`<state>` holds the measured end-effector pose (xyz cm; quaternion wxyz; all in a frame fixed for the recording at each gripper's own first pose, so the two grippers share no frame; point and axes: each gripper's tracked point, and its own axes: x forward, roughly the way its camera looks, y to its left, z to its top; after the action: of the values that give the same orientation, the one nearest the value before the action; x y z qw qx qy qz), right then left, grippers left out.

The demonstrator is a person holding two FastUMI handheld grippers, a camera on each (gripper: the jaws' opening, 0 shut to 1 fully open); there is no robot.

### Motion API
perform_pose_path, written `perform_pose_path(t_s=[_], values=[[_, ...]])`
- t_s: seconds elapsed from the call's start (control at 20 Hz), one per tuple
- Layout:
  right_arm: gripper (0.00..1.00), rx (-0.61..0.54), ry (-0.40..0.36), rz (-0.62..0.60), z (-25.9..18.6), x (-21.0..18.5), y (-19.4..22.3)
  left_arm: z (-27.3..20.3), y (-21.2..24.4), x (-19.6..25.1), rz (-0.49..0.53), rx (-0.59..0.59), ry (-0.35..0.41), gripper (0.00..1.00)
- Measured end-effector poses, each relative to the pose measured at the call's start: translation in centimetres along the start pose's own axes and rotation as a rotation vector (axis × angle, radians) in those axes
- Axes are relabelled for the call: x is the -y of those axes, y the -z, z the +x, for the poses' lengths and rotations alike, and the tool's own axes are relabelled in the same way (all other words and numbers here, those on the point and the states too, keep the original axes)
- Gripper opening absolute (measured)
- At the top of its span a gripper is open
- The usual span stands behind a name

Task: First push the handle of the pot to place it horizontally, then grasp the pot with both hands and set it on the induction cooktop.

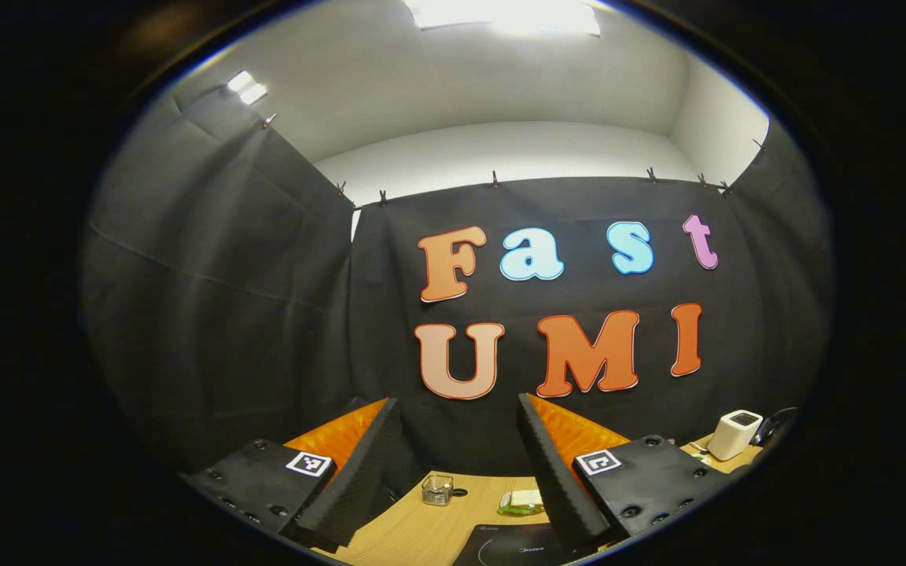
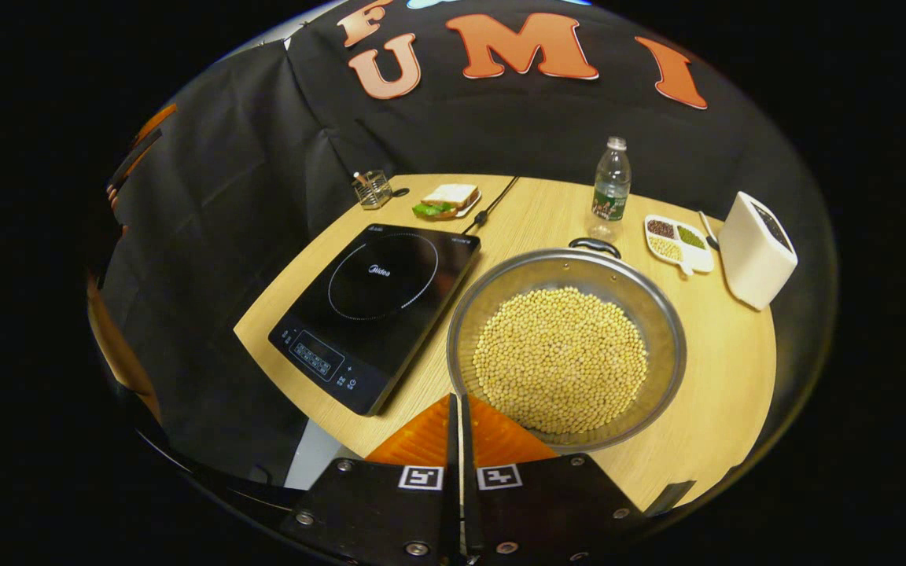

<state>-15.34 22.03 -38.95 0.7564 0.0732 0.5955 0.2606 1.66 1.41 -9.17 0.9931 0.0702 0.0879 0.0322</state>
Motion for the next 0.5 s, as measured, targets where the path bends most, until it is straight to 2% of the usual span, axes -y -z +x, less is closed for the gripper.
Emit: perform_pose_path(t_s=[0.2,0.5], values=[[0.00,-0.101,0.003,0.008,1.6,-0.2,2.1,0.2,0.1,-0.3,0.012,0.003,-0.005,0.97],[0.00,-0.228,-0.040,0.089,4.3,-0.7,4.9,-0.1,0.2,-0.5,0.016,0.005,-0.011,0.97]])
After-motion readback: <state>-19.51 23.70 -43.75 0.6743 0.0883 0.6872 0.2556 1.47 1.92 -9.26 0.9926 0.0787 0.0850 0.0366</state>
